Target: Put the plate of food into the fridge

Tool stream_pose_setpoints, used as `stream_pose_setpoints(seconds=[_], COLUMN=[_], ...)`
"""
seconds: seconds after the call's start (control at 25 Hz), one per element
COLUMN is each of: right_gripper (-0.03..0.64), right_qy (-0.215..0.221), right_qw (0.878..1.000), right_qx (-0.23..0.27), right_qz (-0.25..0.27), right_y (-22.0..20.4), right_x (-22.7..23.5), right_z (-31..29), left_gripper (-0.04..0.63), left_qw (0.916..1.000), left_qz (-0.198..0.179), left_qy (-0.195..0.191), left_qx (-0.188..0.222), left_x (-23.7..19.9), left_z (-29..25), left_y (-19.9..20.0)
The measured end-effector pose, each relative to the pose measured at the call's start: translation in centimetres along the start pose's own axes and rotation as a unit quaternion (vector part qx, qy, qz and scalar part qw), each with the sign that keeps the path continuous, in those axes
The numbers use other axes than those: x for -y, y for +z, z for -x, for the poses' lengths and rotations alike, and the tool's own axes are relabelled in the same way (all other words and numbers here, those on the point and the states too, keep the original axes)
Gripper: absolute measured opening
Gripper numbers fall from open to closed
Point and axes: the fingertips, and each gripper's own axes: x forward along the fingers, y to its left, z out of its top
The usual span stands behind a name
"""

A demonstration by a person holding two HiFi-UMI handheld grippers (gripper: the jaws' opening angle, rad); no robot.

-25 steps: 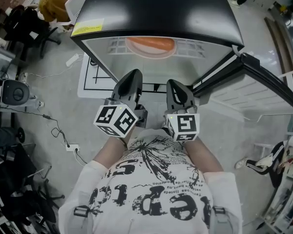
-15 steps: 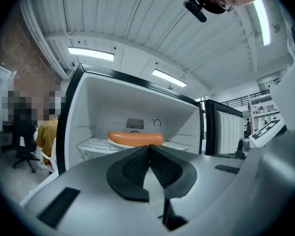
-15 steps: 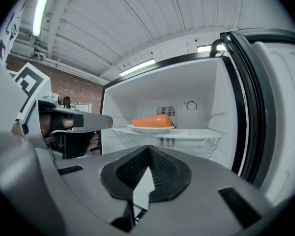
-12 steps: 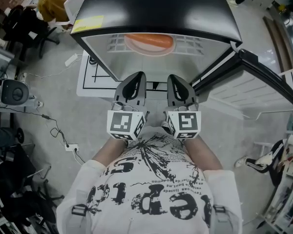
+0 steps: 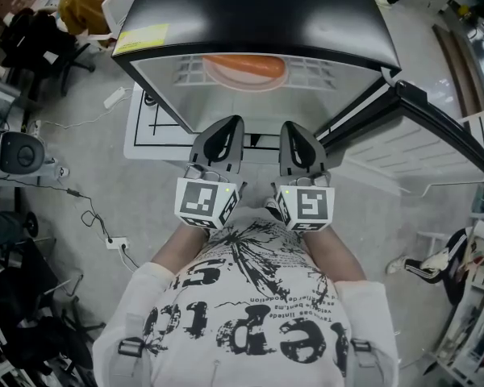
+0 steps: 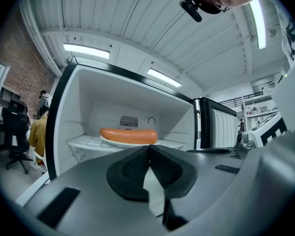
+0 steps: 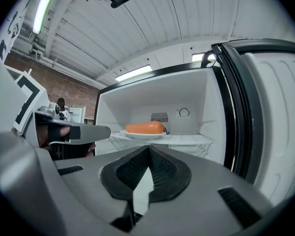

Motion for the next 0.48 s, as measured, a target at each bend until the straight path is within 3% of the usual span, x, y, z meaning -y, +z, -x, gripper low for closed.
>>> stream_pose_setpoints(seconds=[0.48], right_gripper=[0.0], right_qy=[0.001], right_qw=[1.0], right_qx=[-0.008], right_qz=[-0.003], right_y=[-0.35], right_x=[0.18], right_z=[-0.65], left_gripper=[0.008], left_qw=[1.0], left_qz=[0.008], left_qy=[0.0], left_qx=[0.004], left_x=[-0.22], left_z=[-0.35], left_y=[-0.02])
